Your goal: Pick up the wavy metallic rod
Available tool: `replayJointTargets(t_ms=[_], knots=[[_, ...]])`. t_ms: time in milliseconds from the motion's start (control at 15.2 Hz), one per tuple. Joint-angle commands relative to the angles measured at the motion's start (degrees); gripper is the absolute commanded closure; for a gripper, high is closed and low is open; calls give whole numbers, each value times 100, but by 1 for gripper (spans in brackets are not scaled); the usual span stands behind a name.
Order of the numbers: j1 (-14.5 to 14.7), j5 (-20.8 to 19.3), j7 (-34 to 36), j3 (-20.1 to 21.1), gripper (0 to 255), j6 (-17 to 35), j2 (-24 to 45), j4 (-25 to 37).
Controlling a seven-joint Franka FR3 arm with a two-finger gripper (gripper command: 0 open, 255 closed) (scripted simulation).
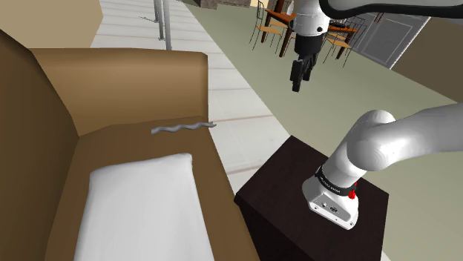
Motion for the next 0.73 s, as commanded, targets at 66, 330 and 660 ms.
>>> replayJointTargets(t_ms=[66, 330, 660], knots=[[20, -12, -71, -30, 0, 214, 154, -35], [101, -45, -354, -135, 0, 1050, 836, -89], [206, -45, -707, -230, 0, 2022, 1802, 27]])
